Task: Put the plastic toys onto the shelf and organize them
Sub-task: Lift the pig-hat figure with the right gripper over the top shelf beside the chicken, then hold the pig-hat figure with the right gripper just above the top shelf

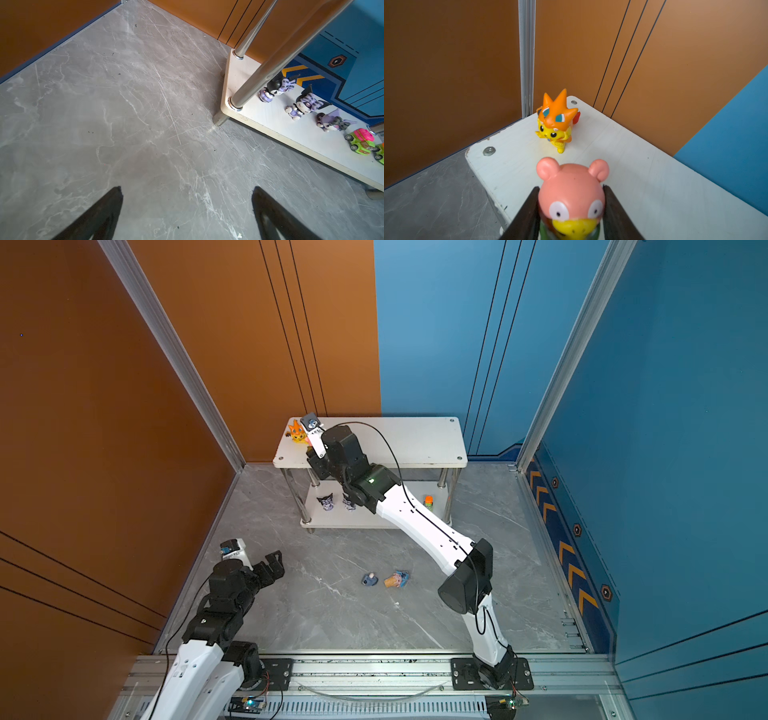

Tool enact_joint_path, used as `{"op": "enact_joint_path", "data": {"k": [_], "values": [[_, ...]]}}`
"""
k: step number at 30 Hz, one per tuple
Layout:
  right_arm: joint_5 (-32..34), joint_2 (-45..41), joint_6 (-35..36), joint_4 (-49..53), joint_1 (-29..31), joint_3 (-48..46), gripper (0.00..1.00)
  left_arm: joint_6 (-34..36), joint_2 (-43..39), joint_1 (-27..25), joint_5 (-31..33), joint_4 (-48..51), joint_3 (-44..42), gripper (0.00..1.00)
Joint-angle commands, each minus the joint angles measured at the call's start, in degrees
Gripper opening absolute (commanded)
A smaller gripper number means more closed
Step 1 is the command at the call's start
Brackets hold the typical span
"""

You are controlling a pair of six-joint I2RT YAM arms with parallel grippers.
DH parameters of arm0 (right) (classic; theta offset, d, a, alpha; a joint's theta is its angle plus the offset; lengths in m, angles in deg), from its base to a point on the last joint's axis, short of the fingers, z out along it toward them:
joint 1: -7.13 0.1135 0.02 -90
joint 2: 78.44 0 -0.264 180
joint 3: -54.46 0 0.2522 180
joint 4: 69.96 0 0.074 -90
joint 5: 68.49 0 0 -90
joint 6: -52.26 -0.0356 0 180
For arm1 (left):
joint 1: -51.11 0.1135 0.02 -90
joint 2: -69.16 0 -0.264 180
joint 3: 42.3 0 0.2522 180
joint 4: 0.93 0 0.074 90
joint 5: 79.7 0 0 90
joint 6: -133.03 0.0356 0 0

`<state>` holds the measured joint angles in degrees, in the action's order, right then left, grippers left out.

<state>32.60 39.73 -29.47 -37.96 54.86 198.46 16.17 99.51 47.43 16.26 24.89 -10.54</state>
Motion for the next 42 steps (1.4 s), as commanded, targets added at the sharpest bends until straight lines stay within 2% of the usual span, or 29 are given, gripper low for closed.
{"op": "enact_joint_path", "data": {"k": [1,10,18,24,42], "values": [[1.29,-0.07,-3.09,-6.39,-1.93,2.27,0.16,-0.28,-0.2,0.34,-0.86,-0.01,-0.77,0.98],[-2.34,2.34,-8.22,-10.37,-6.9,1.02,0.16,-0.22,0.02,0.34,-1.09,-0.35,-0.91,0.98],[-11.72,1.54,-9.29,-15.59,-10.9,-4.32,0.18,-0.31,0.13,0.43,-1.19,-0.69,-1.06,0.98],[-14.75,1.08,-10.32,-16.84,-11.93,-7.09,0.18,-0.39,0.11,0.52,-1.03,-0.67,-1.51,0.98],[-15.1,-4.75,-8.36,-19.76,-10.89,-16.13,0.26,-0.36,-0.02,1.2,-1.61,-2.91,-2.22,0.98]]}}
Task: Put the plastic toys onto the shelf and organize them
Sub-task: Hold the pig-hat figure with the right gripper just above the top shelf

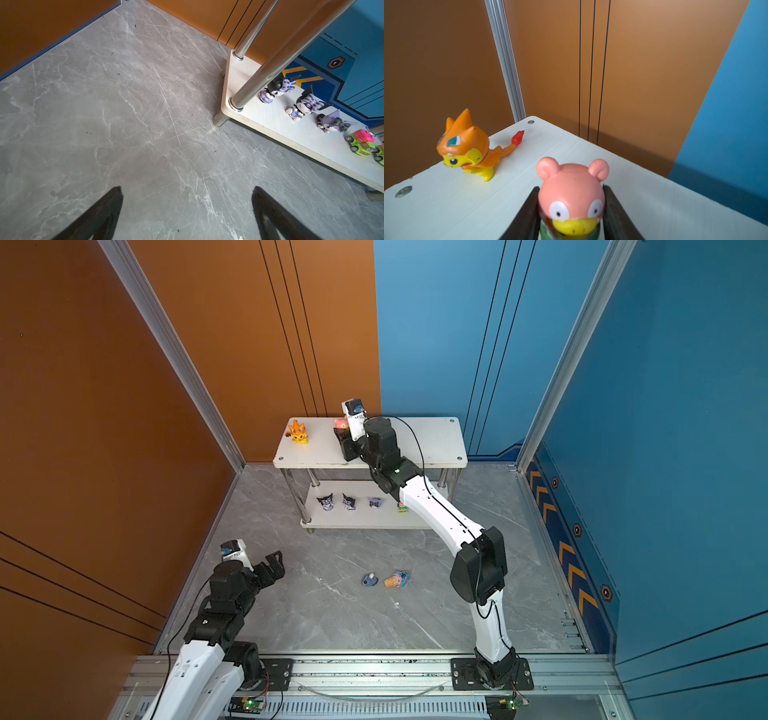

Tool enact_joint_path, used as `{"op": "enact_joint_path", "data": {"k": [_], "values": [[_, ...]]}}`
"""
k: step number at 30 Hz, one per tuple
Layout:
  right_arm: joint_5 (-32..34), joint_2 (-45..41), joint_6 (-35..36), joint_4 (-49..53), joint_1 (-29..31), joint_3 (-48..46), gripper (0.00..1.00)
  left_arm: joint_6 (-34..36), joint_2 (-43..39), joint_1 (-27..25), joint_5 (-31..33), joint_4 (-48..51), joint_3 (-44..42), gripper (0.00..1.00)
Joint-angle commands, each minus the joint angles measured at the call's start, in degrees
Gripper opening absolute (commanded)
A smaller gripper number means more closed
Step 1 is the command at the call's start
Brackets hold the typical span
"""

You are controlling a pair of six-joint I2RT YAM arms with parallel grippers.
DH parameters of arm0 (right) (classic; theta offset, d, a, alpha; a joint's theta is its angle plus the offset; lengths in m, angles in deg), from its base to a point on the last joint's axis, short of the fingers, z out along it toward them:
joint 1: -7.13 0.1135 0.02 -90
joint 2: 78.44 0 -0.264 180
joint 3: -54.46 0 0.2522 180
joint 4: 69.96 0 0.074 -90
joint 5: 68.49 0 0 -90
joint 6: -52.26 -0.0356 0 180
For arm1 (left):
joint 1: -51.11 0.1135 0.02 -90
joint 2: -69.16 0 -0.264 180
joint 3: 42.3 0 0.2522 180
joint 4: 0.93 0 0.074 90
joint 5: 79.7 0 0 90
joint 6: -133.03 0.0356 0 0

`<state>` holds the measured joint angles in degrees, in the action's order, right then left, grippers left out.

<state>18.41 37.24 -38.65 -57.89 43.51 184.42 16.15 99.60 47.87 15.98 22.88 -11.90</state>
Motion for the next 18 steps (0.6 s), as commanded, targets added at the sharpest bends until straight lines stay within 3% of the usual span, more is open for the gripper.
{"op": "enact_joint_path", "data": {"k": [1,18], "values": [[-0.82,-2.61,0.82,-0.1,0.52,-2.9,0.27,-0.38,-0.1,0.7,-1.35,-0.9,-0.82,0.98],[-0.01,-4.33,1.1,-1.76,0.83,-7.39,0.45,-0.36,-0.47,0.78,-1.37,-0.55,-0.74,0.98]]}}
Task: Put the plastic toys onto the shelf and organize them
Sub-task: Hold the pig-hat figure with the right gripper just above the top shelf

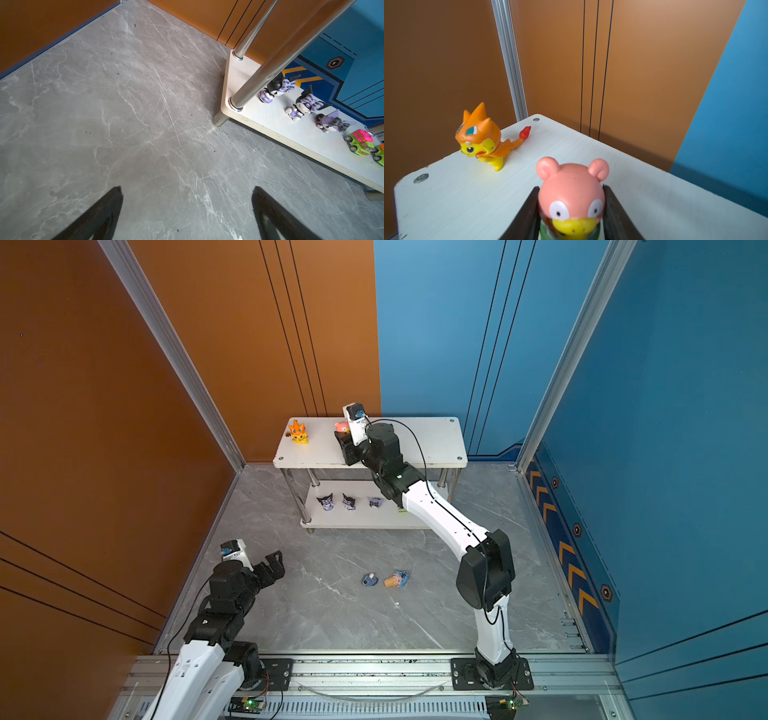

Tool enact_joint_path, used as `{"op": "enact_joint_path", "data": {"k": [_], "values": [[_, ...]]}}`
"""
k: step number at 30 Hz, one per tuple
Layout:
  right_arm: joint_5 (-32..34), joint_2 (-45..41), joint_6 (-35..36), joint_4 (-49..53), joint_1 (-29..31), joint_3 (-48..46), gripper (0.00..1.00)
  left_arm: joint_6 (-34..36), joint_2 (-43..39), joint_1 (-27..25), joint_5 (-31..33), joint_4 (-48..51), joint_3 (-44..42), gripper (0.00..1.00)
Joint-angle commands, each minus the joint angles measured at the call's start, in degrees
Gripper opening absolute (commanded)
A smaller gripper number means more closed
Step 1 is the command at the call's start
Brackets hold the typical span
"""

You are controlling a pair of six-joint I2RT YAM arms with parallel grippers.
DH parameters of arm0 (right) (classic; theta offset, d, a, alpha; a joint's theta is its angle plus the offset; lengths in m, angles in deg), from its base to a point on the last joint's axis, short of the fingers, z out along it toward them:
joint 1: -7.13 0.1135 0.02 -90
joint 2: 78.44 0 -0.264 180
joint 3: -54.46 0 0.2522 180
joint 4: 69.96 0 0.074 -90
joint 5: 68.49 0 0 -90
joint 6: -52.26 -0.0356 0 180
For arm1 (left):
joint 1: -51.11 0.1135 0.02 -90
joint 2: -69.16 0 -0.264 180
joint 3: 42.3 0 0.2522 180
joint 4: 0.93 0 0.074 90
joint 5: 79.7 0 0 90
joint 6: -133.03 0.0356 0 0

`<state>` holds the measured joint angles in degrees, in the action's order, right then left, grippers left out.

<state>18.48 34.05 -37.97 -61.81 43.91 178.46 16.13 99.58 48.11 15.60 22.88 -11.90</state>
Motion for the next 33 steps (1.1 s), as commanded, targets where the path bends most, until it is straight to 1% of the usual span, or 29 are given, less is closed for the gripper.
{"op": "enact_joint_path", "data": {"k": [1,5,12,14,16,19,20,27,33], "values": [[-0.07,-1.14,0.49,2.26,0.46,-1.51,0.45,-0.31,-0.44,0.54,-0.99,-0.53,-0.7,0.98],[0.05,-1.43,0.76,2.11,0.57,-2.08,0.5,-0.35,-0.44,0.54,-0.99,-0.49,-0.69,0.98],[0.34,-1.8,0.77,2.0,0.57,-2.7,0.54,-0.34,-0.36,0.54,-1.04,-0.62,-0.73,0.98],[0.39,-1.92,0.76,1.82,0.61,-2.84,0.52,-0.33,-0.36,0.54,-0.99,-0.56,-0.73,0.98],[0.48,-2.2,0.75,1.48,0.63,-3.32,0.47,-0.35,-0.4,0.58,-0.99,-0.55,-0.73,0.98],[0.58,-2.68,0.62,0.82,0.59,-3.99,0.38,-0.35,-0.44,0.62,-0.99,-0.46,-0.58,0.98],[0.63,-2.76,0.53,0.83,0.53,-4.12,0.37,-0.31,-0.44,0.6,-0.99,-0.46,-0.56,0.98],[0.5,-4.4,-0.01,-0.92,0.41,-6.01,0.35,-0.35,-0.53,0.6,-1.08,-0.38,-0.56,0.98],[-1.15,-4.94,-0.96,-1.07,-0.03,-6.42,0.36,-0.34,-0.53,0.63,-1.08,-0.54,-0.56,0.98]]}}
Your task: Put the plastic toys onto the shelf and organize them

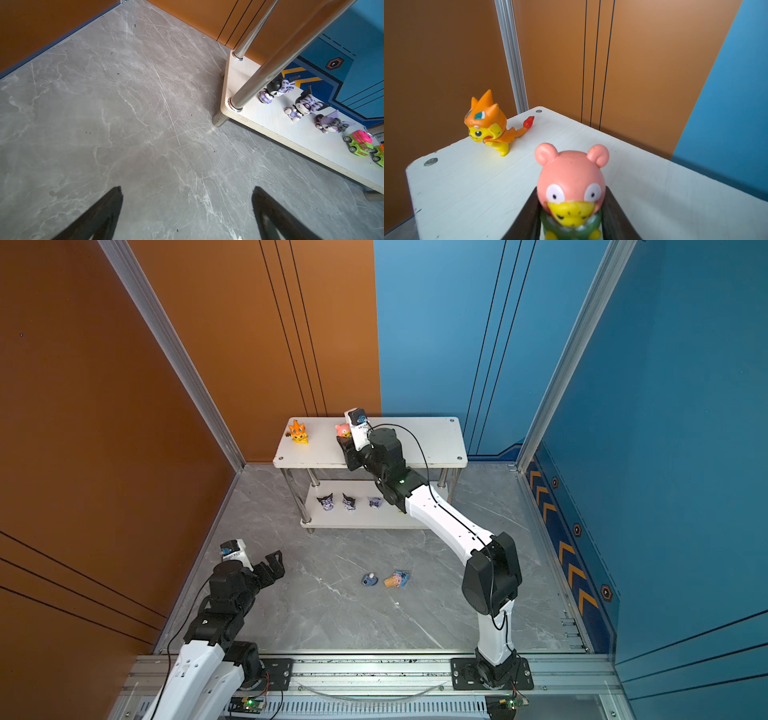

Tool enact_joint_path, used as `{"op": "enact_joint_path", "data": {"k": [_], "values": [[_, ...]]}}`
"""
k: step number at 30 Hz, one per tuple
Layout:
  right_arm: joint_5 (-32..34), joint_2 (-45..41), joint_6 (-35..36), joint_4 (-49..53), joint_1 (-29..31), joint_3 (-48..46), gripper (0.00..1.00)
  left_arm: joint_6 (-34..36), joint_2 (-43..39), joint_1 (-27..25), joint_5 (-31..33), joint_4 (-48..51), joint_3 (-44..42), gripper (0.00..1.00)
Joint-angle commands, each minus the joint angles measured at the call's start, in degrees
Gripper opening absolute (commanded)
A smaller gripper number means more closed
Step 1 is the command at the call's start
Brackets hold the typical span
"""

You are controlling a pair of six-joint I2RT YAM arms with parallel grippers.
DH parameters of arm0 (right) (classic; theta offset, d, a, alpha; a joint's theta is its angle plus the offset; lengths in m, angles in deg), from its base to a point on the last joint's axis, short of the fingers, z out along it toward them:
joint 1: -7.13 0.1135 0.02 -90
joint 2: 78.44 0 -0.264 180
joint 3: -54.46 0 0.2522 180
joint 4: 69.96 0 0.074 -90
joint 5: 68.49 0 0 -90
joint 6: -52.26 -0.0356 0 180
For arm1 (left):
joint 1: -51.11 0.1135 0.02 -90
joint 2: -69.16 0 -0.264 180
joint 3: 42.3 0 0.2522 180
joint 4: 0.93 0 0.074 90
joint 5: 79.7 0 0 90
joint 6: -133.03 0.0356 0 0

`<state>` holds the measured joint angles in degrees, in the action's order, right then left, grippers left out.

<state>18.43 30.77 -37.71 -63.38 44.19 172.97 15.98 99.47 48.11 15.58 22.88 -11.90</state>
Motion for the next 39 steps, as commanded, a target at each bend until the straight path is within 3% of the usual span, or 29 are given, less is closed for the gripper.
{"op": "enact_joint_path", "data": {"k": [1,8,15,18,24,28,35,39], "values": [[-1.15,-1.8,-1.35,0.25,-0.37,-1.1,0.36,-0.16,-0.38,0.63,-1.06,-0.55,-0.6,0.98],[-4.33,-5.16,-3.41,-2.93,-0.57,-4.8,0.3,-0.16,-0.52,0.64,-1.86,-0.7,-0.31,0.98],[-20.36,-14.25,-4.52,7.23,-1.28,-7.3,0.29,-0.1,-5.17,0.47,-10.91,-9.76,-3.98,0.98],[-25.49,-19.79,-3.64,11.28,-1.29,-12.33,0.28,-0.37,-7.97,-0.1,-14.69,-14.19,-5.77,0.98],[-27.35,-29.18,-5.63,11.1,-1.3,-23.92,0.26,-0.44,-9.45,-3.02,-19.56,-20.03,-6.71,0.98],[-30.7,-32.92,-11.94,5.73,-0.61,-31.83,0.26,1.96,-10.08,-10.21,-22.37,-23.2,-6.2,0.98],[-28.13,-35.72,-23.39,-6.98,2.65,-44.29,0.25,9.86,-15.46,-29.77,-11.22,-24.01,-7.22,0.98],[-25.22,-36.09,-28.36,-11.84,6.14,-48.47,0.25,14.56,-9.84,-35.99,-9.85,-27.28,-5.0,0.98]]}}
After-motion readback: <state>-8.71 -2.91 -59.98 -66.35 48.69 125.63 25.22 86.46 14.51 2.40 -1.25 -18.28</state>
